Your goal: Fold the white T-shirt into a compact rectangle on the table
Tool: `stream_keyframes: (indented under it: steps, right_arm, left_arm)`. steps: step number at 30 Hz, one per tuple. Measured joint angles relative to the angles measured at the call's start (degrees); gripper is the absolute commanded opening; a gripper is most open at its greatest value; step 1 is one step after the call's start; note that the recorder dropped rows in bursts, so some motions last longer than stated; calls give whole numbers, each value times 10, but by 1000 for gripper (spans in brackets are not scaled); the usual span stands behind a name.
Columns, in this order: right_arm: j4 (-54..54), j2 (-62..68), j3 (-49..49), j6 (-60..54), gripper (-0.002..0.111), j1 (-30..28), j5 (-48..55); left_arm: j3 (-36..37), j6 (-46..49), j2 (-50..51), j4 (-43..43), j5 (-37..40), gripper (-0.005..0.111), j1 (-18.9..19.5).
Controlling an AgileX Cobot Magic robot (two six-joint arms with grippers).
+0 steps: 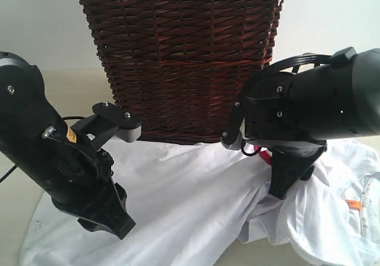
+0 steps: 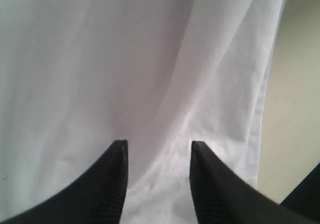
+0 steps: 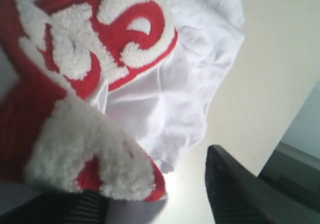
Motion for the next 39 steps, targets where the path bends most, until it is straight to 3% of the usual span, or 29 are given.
stream_keyframes:
  steps: [5,14,20,29,36,39]
  right_arm:
    - [36,-8,-20,-7,54,0,25]
    - [256,-66,-40,-200,54,0,-28]
    - [318,-100,-44,-247,54,0,-12]
    - [566,-127,-1,-364,54,0,13]
    - [531,-77,46,-366,54,0,-43]
    - [474,-56,47,-301,54,0,-73]
  left_arm:
    - [0,0,0,-9,0,41,0]
    - [0,0,0,-9,0,41,0]
    - [0,0,0,-9,0,41,0]
    - [0,0,0,-9,0,41,0]
    - [0,0,0,-9,0,41,0]
    - [0,0,0,-9,0,41,0]
